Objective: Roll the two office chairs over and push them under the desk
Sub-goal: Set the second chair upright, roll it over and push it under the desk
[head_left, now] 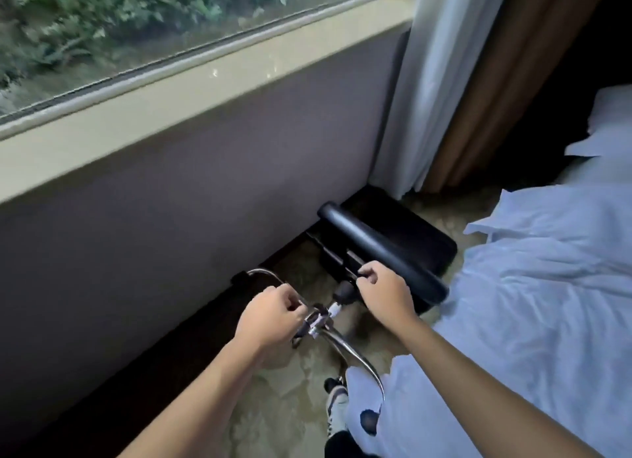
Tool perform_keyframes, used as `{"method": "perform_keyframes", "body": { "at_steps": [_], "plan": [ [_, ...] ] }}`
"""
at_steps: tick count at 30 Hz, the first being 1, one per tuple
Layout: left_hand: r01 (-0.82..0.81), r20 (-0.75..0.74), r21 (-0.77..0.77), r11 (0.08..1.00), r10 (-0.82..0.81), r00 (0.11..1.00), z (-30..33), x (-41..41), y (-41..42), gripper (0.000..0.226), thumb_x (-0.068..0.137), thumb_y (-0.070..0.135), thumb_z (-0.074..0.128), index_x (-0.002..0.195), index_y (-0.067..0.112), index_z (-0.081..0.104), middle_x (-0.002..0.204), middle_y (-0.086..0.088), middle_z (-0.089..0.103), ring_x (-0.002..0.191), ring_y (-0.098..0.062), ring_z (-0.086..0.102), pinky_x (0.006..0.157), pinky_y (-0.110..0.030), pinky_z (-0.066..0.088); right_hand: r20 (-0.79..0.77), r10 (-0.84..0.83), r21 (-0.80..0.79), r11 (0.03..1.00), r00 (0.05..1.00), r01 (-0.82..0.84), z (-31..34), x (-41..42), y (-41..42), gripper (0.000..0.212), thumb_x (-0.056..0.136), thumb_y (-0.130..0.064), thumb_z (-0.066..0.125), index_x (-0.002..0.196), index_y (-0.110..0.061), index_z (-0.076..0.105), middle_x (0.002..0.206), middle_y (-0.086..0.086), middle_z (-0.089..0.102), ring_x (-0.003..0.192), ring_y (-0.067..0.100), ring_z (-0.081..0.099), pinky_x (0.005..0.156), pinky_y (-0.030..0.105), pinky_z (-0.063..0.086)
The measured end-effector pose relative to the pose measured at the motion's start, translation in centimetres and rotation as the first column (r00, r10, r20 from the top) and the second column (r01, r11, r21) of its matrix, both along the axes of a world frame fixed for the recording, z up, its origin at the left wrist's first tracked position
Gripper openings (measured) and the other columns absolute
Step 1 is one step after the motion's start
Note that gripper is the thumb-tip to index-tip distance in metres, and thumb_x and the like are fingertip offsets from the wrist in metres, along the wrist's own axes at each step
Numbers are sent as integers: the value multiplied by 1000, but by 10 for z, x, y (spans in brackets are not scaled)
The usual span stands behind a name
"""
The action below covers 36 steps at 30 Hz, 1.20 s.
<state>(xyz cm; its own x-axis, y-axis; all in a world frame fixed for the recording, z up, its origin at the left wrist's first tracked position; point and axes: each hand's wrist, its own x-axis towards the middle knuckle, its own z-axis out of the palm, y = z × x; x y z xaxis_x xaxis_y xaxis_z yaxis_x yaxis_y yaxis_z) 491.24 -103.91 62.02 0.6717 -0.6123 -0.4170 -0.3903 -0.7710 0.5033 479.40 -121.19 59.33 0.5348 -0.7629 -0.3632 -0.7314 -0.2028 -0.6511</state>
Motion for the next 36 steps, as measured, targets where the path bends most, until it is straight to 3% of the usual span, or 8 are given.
{"method": "perform_keyframes", "body": {
  "at_steps": [4,9,16,19,21,23,29,36],
  "plan": [
    [10,-45,152,988,-4,999,-64,6,-51,46,82,45,62,121,23,59,116,-6,59,112,-27,55,90,-34,46,-183,55,-40,997,982,-63,-59,3,-71,45,86,-32,54,129,-26,48,122,2,56,111,26,53,82,35,42],
    [85,-49,349,933,-72,996,-154,16,-92,61,82,49,63,134,22,45,126,-8,50,121,-30,45,98,-43,42,-387,114,-93,983,915,-161,-147,14,-139,66,83,-31,58,142,-22,32,138,11,44,125,33,39,92,45,43],
    [145,-129,554,820,-88,988,-260,17,-103,59,76,34,67,126,20,39,122,-10,49,116,-32,49,90,-47,45,-670,187,-91,940,718,-329,-252,24,-194,108,74,-39,70,152,-29,-4,148,17,26,137,37,21,106,54,32],
    [96,-52,494,864,-80,995,-285,14,-93,36,75,24,62,102,17,39,96,-7,57,88,-34,57,69,-39,44,-686,166,-99,943,708,-317,-274,21,-209,120,70,-31,76,150,-34,-14,143,17,31,128,35,33,99,54,40],
    [73,8,433,899,-85,996,-294,14,-88,32,70,22,58,94,18,37,69,0,49,66,-31,50,61,-35,41,-655,136,-101,959,743,-265,-282,19,-215,122,68,-25,77,149,-37,-13,136,16,38,117,35,44,92,54,47],
    [77,57,393,916,-108,993,-298,15,-84,32,66,24,57,93,18,39,60,2,44,56,-28,45,56,-34,40,-630,98,-139,962,770,-236,-286,19,-215,119,66,-21,76,150,-37,-7,130,17,43,110,36,48,89,54,48],
    [54,25,266,962,-63,998,-303,18,-73,32,62,20,54,94,19,54,65,0,56,57,-26,50,54,-31,39,-575,11,-264,944,818,-197,-297,19,-203,97,65,-15,73,144,-29,18,114,17,53,100,37,54,85,52,49],
    [44,-54,155,987,-36,998,-309,19,-56,35,64,16,52,99,17,56,68,1,59,64,-26,59,58,-37,54,-571,-48,-369,907,820,-204,-300,21,-191,84,66,-14,71,137,-26,27,100,15,60,85,39,56,70,41,43]
  ]
}}
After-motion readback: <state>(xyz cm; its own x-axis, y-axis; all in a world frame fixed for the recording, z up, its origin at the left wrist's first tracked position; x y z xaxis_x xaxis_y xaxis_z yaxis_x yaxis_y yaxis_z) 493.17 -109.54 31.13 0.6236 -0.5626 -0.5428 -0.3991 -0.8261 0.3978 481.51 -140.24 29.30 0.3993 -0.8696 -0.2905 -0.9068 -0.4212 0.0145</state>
